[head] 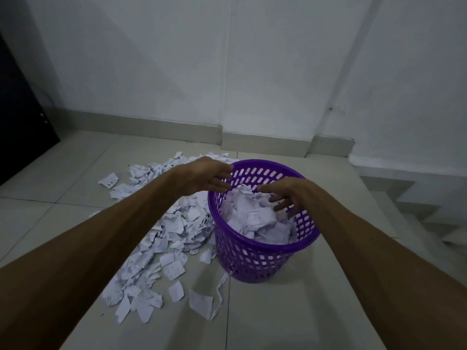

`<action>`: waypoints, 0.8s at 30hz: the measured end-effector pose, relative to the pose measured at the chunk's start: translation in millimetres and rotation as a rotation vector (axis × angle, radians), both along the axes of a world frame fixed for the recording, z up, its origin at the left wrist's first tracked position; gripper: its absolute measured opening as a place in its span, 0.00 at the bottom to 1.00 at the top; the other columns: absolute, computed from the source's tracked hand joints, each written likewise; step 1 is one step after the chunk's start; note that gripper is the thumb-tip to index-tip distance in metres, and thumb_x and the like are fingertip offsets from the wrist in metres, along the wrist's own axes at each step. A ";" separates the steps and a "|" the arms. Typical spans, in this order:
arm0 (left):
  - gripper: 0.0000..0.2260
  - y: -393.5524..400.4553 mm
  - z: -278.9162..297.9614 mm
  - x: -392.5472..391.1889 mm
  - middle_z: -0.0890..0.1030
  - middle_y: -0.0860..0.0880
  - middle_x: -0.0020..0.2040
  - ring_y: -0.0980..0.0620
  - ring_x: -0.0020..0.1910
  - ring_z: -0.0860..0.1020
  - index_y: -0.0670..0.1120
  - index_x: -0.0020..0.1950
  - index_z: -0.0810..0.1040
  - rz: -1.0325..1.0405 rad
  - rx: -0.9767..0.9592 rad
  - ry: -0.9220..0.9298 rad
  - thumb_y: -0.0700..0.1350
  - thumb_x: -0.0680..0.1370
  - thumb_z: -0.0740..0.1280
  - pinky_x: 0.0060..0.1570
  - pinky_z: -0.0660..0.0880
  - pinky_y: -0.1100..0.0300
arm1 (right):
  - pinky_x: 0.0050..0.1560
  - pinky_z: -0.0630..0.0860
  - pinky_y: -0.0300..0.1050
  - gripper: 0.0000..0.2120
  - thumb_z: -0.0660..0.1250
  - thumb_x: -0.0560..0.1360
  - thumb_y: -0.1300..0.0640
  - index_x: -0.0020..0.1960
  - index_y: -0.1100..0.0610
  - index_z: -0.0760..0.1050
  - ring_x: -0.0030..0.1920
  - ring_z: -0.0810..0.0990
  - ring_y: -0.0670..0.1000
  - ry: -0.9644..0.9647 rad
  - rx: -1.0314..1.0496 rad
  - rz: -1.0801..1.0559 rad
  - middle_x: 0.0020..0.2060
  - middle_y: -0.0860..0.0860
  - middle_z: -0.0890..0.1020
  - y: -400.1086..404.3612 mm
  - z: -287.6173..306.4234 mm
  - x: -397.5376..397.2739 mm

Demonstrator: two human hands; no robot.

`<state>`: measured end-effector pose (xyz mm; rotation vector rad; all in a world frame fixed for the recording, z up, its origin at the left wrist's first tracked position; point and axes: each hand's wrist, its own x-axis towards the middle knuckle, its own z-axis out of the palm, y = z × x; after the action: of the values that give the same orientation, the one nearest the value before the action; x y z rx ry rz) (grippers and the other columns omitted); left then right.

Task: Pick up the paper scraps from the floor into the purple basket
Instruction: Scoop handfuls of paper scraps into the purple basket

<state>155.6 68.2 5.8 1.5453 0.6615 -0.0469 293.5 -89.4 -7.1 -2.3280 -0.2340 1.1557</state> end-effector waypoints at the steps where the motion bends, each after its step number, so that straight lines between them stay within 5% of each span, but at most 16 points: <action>1: 0.14 2.9 -1.3 -1.3 0.82 0.42 0.56 0.45 0.51 0.84 0.40 0.65 0.75 0.032 -0.019 -0.036 0.44 0.81 0.64 0.48 0.82 0.55 | 0.64 0.73 0.57 0.29 0.69 0.77 0.47 0.71 0.61 0.66 0.60 0.77 0.57 -0.033 0.014 -0.012 0.67 0.56 0.75 -1.1 -0.9 2.5; 4: 0.13 10.5 -7.2 -5.7 0.84 0.44 0.52 0.49 0.43 0.84 0.42 0.63 0.77 0.154 -0.016 -0.104 0.41 0.78 0.68 0.40 0.82 0.60 | 0.53 0.79 0.50 0.17 0.70 0.77 0.56 0.63 0.62 0.75 0.50 0.82 0.53 -0.078 0.225 -0.095 0.60 0.56 0.80 -0.6 -2.7 7.2; 7: 0.13 14.2 -15.5 -7.7 0.84 0.47 0.48 0.54 0.39 0.80 0.43 0.62 0.78 0.173 0.099 -0.092 0.40 0.78 0.69 0.36 0.77 0.64 | 0.51 0.82 0.47 0.09 0.68 0.78 0.59 0.57 0.62 0.78 0.53 0.83 0.55 0.135 0.416 -0.123 0.59 0.58 0.82 5.9 -1.9 0.2; 15: 0.13 16.9 -29.6 -11.3 0.82 0.46 0.54 0.52 0.46 0.78 0.46 0.61 0.77 0.142 0.098 -0.026 0.37 0.78 0.68 0.44 0.75 0.60 | 0.64 0.75 0.52 0.22 0.55 0.84 0.50 0.70 0.66 0.70 0.51 0.79 0.57 0.256 0.304 -0.069 0.59 0.64 0.80 36.1 -30.9 -29.1; 19: 0.14 21.4 -33.2 -11.4 0.82 0.50 0.54 0.55 0.46 0.79 0.47 0.63 0.76 0.116 0.060 -0.058 0.37 0.78 0.67 0.43 0.76 0.62 | 0.66 0.72 0.53 0.31 0.50 0.84 0.42 0.69 0.68 0.70 0.66 0.74 0.62 0.333 0.225 -0.080 0.65 0.65 0.75 48.1 -48.2 -34.1; 22: 0.15 26.2 -39.8 -11.7 0.81 0.53 0.57 0.54 0.49 0.79 0.48 0.64 0.76 0.105 0.056 -0.087 0.39 0.78 0.68 0.51 0.75 0.58 | 0.58 0.74 0.51 0.34 0.48 0.83 0.39 0.66 0.69 0.71 0.63 0.75 0.61 0.361 0.183 -0.060 0.62 0.64 0.77 55.0 -60.5 -32.4; 24: 0.16 28.9 -44.0 -11.2 0.81 0.53 0.58 0.53 0.52 0.80 0.49 0.64 0.76 0.093 0.037 -0.099 0.39 0.78 0.68 0.57 0.75 0.54 | 0.47 0.76 0.49 0.33 0.48 0.82 0.37 0.60 0.67 0.73 0.49 0.78 0.58 0.339 0.156 -0.054 0.49 0.61 0.79 56.7 -68.3 -29.0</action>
<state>144.3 97.2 -38.1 1.5402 0.6576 0.1121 264.5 -32.7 -75.5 -1.9559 -0.1307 1.4264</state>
